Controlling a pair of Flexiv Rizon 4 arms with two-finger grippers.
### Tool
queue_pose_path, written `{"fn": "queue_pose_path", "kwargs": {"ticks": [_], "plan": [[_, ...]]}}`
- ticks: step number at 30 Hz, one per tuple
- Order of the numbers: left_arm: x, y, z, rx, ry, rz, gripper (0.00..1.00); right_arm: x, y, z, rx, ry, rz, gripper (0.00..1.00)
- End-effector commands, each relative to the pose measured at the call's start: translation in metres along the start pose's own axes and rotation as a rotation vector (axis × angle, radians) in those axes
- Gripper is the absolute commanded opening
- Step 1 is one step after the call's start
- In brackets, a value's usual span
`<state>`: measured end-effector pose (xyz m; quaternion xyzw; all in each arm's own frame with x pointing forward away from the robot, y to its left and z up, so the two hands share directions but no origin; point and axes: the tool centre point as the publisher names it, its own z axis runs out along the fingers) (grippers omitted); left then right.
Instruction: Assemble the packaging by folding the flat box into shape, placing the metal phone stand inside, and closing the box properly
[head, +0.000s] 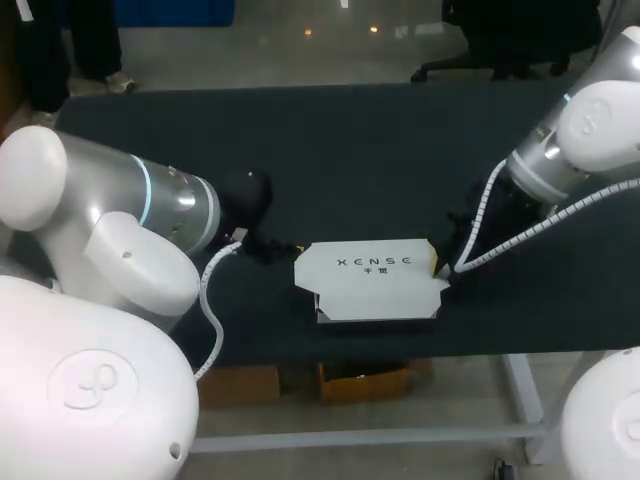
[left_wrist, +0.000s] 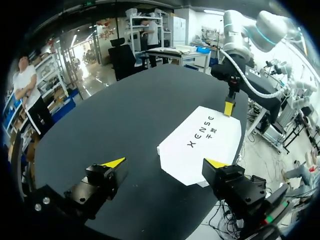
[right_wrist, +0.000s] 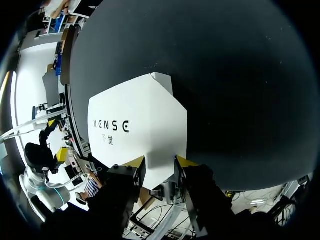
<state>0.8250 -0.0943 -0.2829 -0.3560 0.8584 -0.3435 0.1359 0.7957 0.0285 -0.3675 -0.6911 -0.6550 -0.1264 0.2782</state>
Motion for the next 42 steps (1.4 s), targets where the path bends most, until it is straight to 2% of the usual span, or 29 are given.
{"fn": "queue_pose_path", "kwargs": {"ticks": [1,5,6,8,9,12,13,15,42], "plan": [[0.0,-0.012,0.001,-0.244,0.041,-0.129,1.0,-0.001,0.003,0.002,0.006,0.002,-0.001,0.35],[0.003,-0.016,0.005,-0.371,0.096,-0.275,1.0,0.0,0.004,0.002,0.005,-0.001,-0.004,0.35],[0.003,-0.016,0.005,-0.387,0.121,-0.281,1.0,0.0,0.004,0.002,0.005,-0.002,-0.005,0.35],[0.003,-0.017,0.006,-0.454,0.115,-0.388,1.0,0.0,0.004,0.002,0.005,-0.003,-0.006,0.35],[0.003,-0.017,0.007,-0.476,0.132,-0.41,1.0,0.0,0.004,0.002,0.004,-0.003,-0.006,0.35],[0.006,-0.016,0.012,-0.55,0.078,-0.54,1.0,0.001,0.005,0.002,0.001,-0.004,-0.007,0.35],[0.007,-0.014,0.013,-0.568,0.086,-0.558,1.0,0.001,0.005,0.002,0.0,-0.004,-0.008,0.35],[0.011,-0.011,0.016,-0.587,-0.004,-0.614,1.0,0.001,0.005,0.002,-0.003,-0.004,-0.009,0.35],[0.011,-0.011,0.016,-0.587,-0.004,-0.614,1.0,0.009,0.012,-0.002,-0.035,-0.014,-0.045,0.35]]}}
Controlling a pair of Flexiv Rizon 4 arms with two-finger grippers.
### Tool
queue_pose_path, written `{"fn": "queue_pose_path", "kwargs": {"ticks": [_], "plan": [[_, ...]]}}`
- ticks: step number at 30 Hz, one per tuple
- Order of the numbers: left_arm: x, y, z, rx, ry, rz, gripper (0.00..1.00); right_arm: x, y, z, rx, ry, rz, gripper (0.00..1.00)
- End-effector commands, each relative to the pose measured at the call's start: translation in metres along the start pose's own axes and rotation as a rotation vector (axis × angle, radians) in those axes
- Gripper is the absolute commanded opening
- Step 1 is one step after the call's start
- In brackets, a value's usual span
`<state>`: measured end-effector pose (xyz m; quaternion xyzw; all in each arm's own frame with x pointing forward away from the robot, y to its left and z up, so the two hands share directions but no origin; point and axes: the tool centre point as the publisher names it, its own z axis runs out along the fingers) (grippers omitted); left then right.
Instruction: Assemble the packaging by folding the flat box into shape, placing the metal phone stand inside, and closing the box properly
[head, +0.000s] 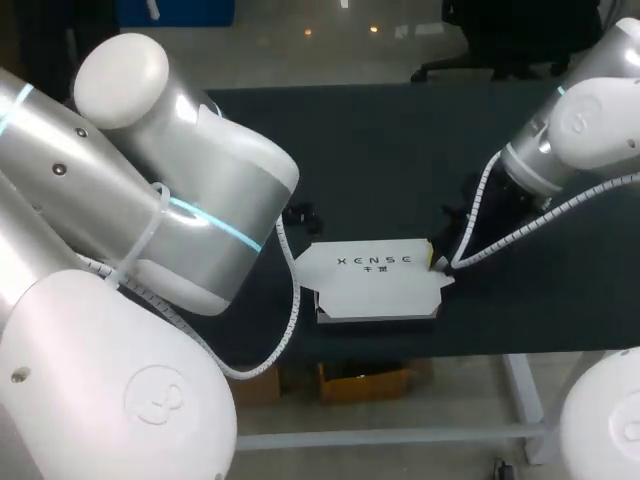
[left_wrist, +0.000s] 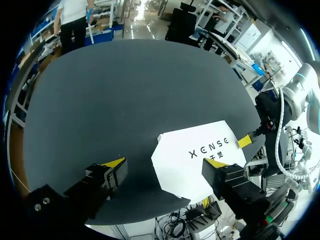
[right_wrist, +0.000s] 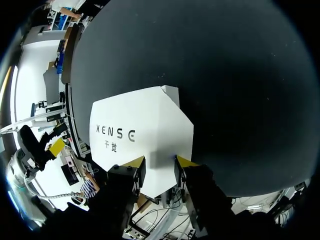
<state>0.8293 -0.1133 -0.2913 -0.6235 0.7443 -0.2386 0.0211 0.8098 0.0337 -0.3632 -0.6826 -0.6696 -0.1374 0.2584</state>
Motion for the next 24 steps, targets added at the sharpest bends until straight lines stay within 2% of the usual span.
{"fn": "queue_pose_path", "kwargs": {"ticks": [1,21,24], "plan": [[0.0028,-0.0031,-0.0032,-0.333,-0.012,0.0,1.0,0.0012,-0.001,0.0018,-0.002,0.004,-0.004,0.35],[0.0028,-0.0031,-0.0032,-0.333,-0.012,0.0,1.0,0.0071,-0.0004,0.0053,-0.016,0.015,-0.026,0.34],[0.0076,-0.001,0.0024,-0.377,0.026,-0.064,1.0,0.0069,-0.0012,0.0059,-0.016,0.017,-0.024,0.33]]}}
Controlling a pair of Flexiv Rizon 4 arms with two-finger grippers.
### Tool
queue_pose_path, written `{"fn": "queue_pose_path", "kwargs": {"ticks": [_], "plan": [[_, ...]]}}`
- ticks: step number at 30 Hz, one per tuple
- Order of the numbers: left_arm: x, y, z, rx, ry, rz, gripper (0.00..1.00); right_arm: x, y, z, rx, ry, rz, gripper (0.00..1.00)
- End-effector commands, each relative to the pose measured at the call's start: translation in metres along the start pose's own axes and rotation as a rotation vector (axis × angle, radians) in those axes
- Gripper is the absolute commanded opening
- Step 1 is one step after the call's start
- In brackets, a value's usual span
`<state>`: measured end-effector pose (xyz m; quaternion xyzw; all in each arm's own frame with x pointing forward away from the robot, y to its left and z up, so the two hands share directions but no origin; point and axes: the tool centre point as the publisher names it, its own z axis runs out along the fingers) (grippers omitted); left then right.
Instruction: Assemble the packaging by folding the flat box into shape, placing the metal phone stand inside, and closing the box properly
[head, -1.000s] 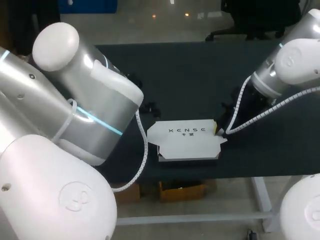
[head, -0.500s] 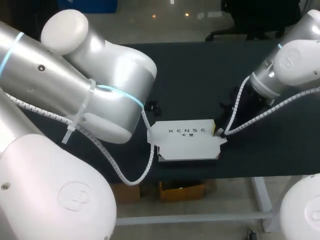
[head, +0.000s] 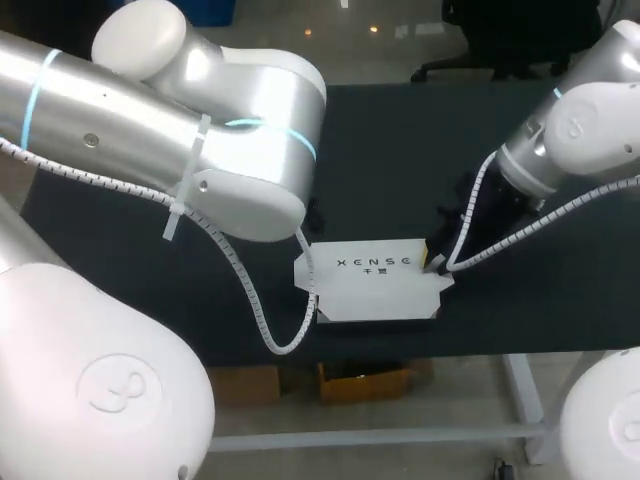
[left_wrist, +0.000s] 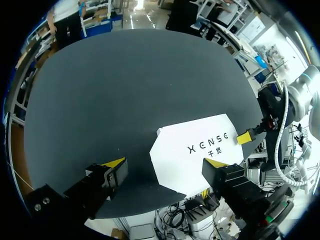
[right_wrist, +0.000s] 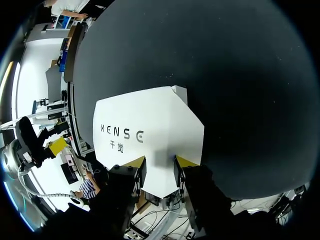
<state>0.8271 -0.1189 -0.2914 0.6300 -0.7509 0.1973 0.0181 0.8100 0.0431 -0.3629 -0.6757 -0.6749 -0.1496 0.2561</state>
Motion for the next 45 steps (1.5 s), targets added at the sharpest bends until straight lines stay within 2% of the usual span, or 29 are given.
{"fn": "queue_pose_path", "kwargs": {"ticks": [1,8,10,16,23,36,41,42,43,44,45], "plan": [[0.003,-0.001,0.002,-0.286,0.034,-0.051,1.0,-0.001,-0.002,0.001,-0.002,0.004,0.0,0.33],[0.008,0.019,0.008,-0.306,0.089,-0.217,1.0,-0.002,-0.002,0.002,0.0,0.004,0.002,0.32],[0.011,0.022,0.01,-0.305,0.096,-0.234,1.0,-0.002,-0.002,0.003,0.0,0.005,0.002,0.33],[0.02,0.018,0.02,-0.33,0.082,-0.279,1.0,-0.002,-0.003,0.003,0.001,0.006,0.005,0.32],[0.022,0.011,0.026,-0.354,0.104,-0.286,1.0,-0.002,-0.003,0.003,0.001,0.003,0.005,0.31],[0.023,0.007,0.027,-0.373,0.086,-0.287,1.0,-0.004,-0.003,0.005,0.002,0.005,0.004,0.3],[0.028,0.0,0.032,-0.391,0.093,-0.248,1.0,-0.003,-0.002,0.006,0.002,0.007,0.003,0.29],[0.028,-0.001,0.034,-0.396,0.095,-0.234,0.96,-0.003,-0.003,0.006,0.002,0.007,0.003,0.29],[0.028,0.0,0.035,-0.397,0.097,-0.233,0.83,-0.003,-0.003,0.007,0.002,0.008,0.004,0.29],[0.028,0.0,0.037,-0.397,0.096,-0.231,0.76,-0.004,-0.004,0.007,0.003,0.008,0.004,0.29],[0.027,0.001,0.039,-0.397,0.093,-0.225,0.75,-0.004,-0.004,0.007,0.003,0.009,0.006,0.29]]}}
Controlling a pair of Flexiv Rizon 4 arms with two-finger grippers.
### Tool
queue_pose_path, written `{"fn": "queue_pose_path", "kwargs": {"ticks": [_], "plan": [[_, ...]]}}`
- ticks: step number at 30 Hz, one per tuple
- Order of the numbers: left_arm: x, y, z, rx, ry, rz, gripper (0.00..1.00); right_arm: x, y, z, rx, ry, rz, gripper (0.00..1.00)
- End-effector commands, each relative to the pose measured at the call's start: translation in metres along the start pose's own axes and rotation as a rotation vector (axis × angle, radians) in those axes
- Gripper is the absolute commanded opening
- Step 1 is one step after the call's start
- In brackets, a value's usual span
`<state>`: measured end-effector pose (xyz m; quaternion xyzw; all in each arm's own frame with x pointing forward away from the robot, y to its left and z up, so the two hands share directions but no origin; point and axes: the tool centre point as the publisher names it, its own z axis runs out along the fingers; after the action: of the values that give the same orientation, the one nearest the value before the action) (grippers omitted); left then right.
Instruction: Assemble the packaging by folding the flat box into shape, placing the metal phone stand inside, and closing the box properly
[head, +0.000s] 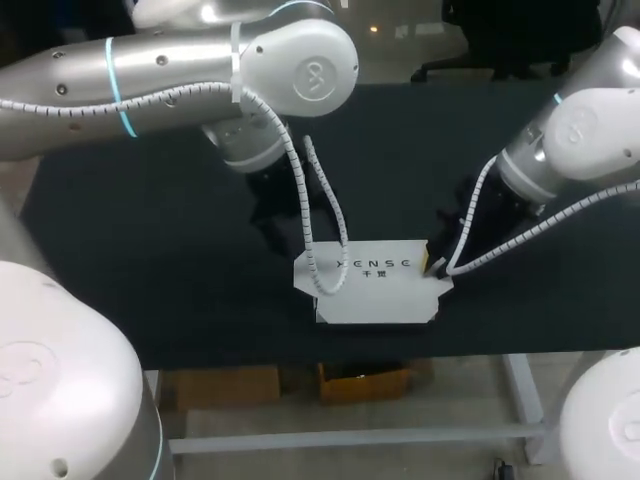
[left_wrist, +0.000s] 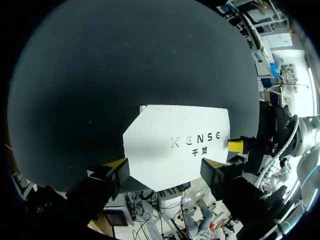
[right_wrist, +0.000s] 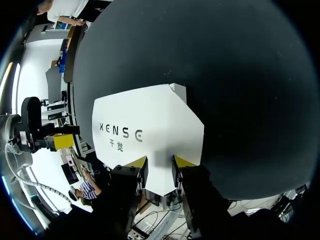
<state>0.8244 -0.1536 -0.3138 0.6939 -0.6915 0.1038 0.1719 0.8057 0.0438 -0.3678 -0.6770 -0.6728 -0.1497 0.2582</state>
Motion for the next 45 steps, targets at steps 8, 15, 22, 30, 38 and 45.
{"fn": "queue_pose_path", "kwargs": {"ticks": [8,15,22,30,38,45], "plan": [[-0.001,0.0,0.021,-0.083,-0.048,0.038,0.65,-0.004,-0.002,0.004,-0.002,0.006,0.007,0.28],[-0.004,0.005,0.032,-0.07,-0.068,0.063,0.64,-0.003,-0.003,0.004,-0.011,0.01,0.003,0.27],[-0.008,0.019,0.036,-0.01,-0.065,0.085,0.63,-0.003,-0.004,0.005,-0.019,0.013,0.002,0.25],[-0.015,0.025,0.04,0.034,-0.032,0.066,0.63,-0.001,-0.005,0.004,-0.034,0.02,-0.002,0.24],[-0.017,0.031,0.045,0.107,0.007,0.03,0.63,-0.005,-0.007,0.006,-0.045,0.027,0.004,0.24],[-0.016,0.03,0.047,0.134,0.018,0.02,0.69,-0.006,-0.007,0.006,-0.061,0.034,0.003,0.24]]}}
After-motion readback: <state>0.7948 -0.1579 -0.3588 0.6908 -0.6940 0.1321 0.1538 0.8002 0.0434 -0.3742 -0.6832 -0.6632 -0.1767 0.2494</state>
